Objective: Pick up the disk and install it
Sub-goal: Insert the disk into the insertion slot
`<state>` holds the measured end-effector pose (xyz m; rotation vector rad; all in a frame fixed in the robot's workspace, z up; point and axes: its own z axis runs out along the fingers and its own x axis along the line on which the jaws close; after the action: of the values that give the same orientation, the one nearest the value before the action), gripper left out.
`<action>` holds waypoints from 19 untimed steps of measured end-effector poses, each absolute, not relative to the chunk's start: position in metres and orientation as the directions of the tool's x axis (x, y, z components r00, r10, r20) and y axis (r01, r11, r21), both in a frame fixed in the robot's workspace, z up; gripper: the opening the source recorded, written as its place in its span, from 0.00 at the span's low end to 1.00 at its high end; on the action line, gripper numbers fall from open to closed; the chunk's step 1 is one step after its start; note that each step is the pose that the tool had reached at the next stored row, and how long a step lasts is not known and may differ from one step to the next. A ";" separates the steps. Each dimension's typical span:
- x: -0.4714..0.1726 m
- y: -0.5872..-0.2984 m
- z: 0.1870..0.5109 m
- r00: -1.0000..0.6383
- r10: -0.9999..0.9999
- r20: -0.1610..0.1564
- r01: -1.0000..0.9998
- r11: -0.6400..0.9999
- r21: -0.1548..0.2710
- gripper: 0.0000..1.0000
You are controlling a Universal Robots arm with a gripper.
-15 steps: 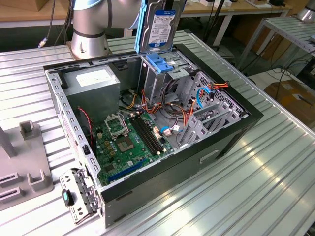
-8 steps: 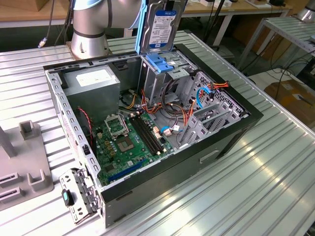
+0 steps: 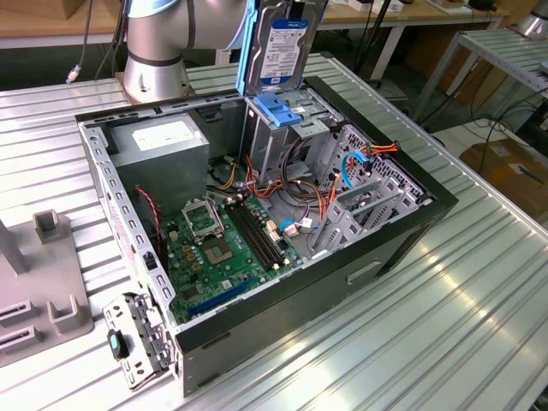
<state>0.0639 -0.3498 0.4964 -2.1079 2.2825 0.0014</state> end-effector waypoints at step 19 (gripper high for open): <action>0.065 -0.358 0.496 -0.079 -0.997 -0.026 -0.997 0.080 -0.023 0.35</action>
<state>0.0649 -0.3576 0.4963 -2.1079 2.2824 0.0015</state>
